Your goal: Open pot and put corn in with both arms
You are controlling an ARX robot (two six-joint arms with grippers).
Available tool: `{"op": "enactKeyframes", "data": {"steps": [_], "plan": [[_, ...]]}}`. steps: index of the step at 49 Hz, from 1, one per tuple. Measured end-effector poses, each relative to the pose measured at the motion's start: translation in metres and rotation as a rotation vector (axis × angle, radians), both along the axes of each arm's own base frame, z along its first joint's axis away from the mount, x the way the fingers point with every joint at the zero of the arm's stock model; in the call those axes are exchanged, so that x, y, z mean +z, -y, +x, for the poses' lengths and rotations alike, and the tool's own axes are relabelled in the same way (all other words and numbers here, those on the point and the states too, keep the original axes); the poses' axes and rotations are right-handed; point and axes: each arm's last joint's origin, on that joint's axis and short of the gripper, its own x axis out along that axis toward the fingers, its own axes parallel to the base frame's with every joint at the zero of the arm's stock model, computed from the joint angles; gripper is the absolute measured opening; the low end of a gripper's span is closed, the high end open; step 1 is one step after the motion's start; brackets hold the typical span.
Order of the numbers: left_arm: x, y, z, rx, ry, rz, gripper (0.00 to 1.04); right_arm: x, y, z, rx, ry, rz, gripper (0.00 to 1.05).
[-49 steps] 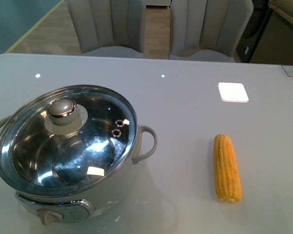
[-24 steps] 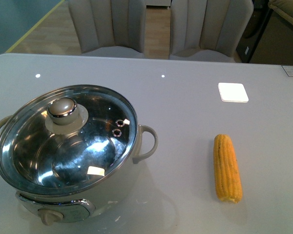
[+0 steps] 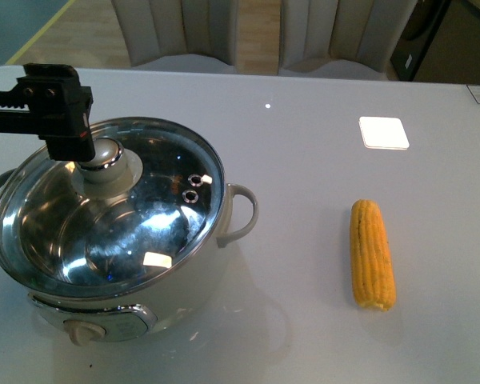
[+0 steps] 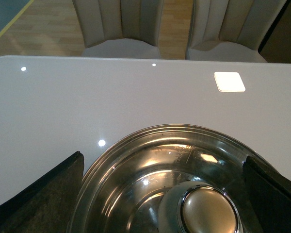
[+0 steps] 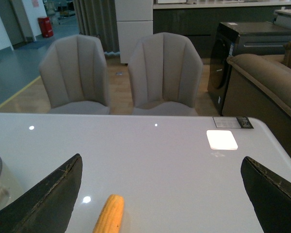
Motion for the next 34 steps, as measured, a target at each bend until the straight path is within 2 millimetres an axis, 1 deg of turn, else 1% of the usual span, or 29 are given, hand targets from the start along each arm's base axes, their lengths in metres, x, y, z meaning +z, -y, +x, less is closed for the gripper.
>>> {"op": "enactKeyframes", "data": {"steps": [3, 12, 23, 30, 34], "plan": [[-0.007, 0.005, 0.007, -0.012, -0.010, 0.008, 0.98, 0.000, 0.000, 0.000, 0.000, 0.000, 0.000, 0.96], [-0.022, 0.015, 0.016, -0.034, -0.021, 0.010, 0.98, 0.000, 0.000, 0.000, 0.000, 0.000, 0.000, 0.96], [-0.046, 0.023, 0.020, -0.052, -0.079, 0.020, 0.98, 0.000, 0.000, 0.000, 0.000, 0.000, 0.000, 0.96], [-0.057, 0.029, 0.022, -0.067, -0.110, 0.031, 0.98, 0.000, 0.000, 0.000, 0.000, 0.000, 0.000, 0.96], [-0.060, 0.030, 0.022, -0.059, -0.119, 0.038, 0.98, 0.000, 0.000, 0.000, 0.000, 0.000, 0.000, 0.96]]}}
